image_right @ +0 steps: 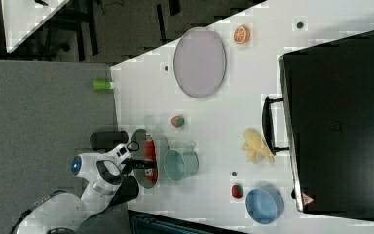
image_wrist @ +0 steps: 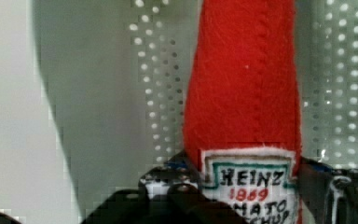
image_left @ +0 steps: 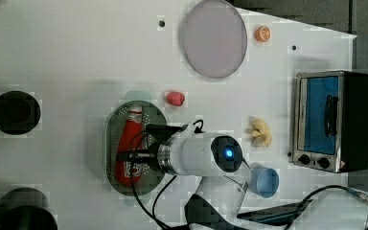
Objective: Pick ketchup from strainer and place it on the table
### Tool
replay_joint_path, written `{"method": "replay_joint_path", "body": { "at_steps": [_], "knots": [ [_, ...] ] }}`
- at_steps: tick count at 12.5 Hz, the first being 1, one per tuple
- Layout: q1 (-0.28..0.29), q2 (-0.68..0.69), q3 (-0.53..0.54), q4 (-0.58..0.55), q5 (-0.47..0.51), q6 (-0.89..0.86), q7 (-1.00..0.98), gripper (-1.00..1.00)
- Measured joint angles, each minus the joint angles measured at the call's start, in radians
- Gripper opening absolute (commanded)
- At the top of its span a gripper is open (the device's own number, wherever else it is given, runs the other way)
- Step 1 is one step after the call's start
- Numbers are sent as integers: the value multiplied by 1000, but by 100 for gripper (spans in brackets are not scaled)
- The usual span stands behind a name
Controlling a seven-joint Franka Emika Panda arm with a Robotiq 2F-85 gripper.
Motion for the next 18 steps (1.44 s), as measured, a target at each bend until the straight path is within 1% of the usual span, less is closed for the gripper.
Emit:
{"method": "replay_joint_path", "body": {
  "at_steps": [2, 3, 6, 8, 11, 13, 15, 17, 18],
  "knots": [
    [-4, -54, 13, 2, 0, -63, 0, 21],
    [-4, -104, 16, 0, 17, -117, 0, 21],
    [-28, -296, 51, 16, 108, -292, 0, 21],
    [-34, -388, 52, 90, 183, -368, -3, 21],
    [-47, -403, 46, 266, 193, -508, -15, 21],
    [-65, -398, 16, 330, 182, -586, -68, 21],
    [-83, -391, -49, 369, 182, -651, -143, 21],
    [-92, -372, -152, 397, 182, -643, -231, 21],
    [-107, -368, -207, 397, 182, -644, -275, 21]
  ]
}}
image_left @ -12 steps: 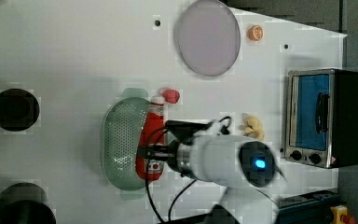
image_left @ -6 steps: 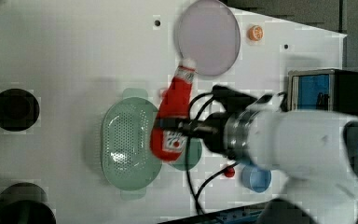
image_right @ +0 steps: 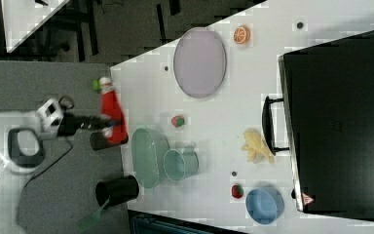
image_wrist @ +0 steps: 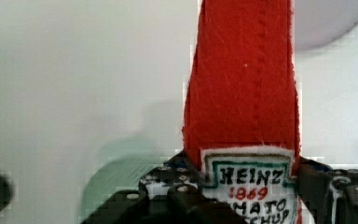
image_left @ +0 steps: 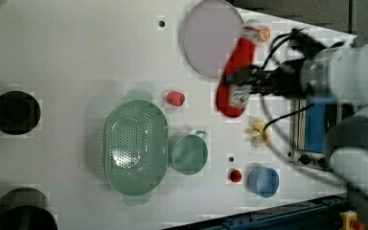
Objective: Pick ketchup from strainer and place it on the table
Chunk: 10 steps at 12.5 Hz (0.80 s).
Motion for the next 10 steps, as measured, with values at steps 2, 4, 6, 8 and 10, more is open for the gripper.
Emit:
{"method": "replay_joint_path", "body": {
  "at_steps": [2, 4, 6, 8, 10],
  "knots": [
    [-44, 16, -109, 0, 4, -10, -69, 21],
    [-66, 46, -241, -2, -1, -11, -148, 21],
    [-98, 63, -356, -24, -6, -10, -234, 21],
    [-140, 62, -440, -77, 5, -7, -300, 21],
    [-182, 54, -475, -164, -2, 48, -327, 21]
  ]
}}
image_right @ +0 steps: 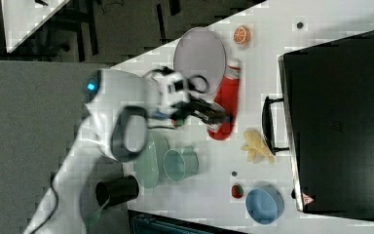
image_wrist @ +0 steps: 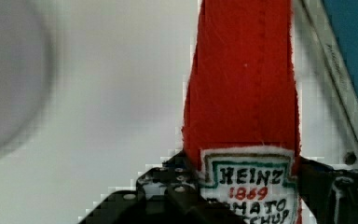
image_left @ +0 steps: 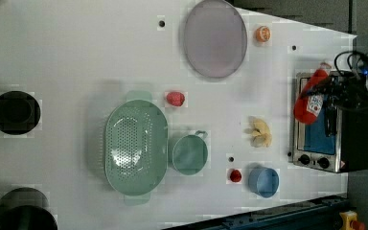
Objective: Pick ketchup from strainer and place it on the table
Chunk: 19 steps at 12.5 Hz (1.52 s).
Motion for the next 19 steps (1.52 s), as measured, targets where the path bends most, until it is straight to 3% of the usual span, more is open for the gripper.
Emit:
{"method": "replay_joint_path", "body": {
  "at_steps": [3, 6, 7, 8, 10, 11, 15, 19],
  "knots": [
    [-13, 2, -12, -142, 11, 147, -21, 21],
    [7, 18, 31, -261, 8, 281, -23, 21],
    [13, 26, 63, -290, 8, 315, -23, 27],
    [24, 42, 91, -308, 8, 333, -23, 47],
    [63, 84, 117, -308, 12, 337, -23, 91],
    [74, 97, 130, -308, 12, 336, -23, 100],
    [105, 32, 131, -278, 10, 344, -24, 100],
    [83, -81, 116, -54, 6, 186, 14, 100]
  ]
}}
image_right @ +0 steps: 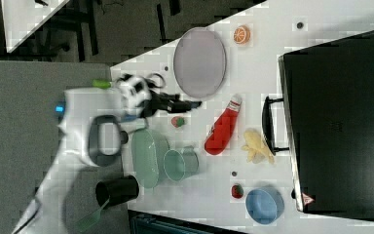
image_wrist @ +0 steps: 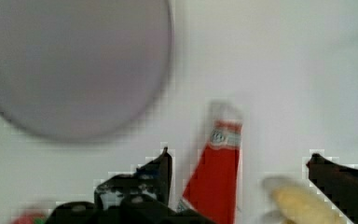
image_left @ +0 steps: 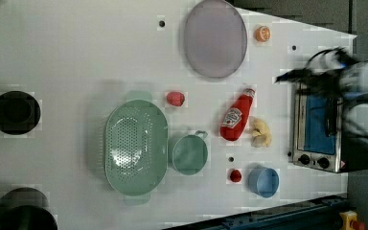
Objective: Pick ketchup from strainer and place it on the table
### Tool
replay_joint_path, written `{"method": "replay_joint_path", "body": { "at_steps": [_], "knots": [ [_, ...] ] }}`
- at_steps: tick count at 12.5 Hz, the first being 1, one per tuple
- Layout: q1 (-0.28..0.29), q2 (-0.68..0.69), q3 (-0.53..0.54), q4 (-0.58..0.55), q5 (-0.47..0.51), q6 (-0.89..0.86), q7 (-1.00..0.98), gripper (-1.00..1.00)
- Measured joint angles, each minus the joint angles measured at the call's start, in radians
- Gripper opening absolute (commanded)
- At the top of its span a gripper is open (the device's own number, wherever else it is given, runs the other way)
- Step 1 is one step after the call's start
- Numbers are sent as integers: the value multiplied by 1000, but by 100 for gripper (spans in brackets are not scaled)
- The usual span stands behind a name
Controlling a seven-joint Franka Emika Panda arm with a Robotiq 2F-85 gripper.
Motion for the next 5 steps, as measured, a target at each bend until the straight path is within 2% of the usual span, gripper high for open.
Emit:
{"method": "replay_joint_path", "body": {
  "at_steps": [5],
  "knots": [
    [-18, -55, -26, 336, 5, -361, 193, 100]
  ]
}}
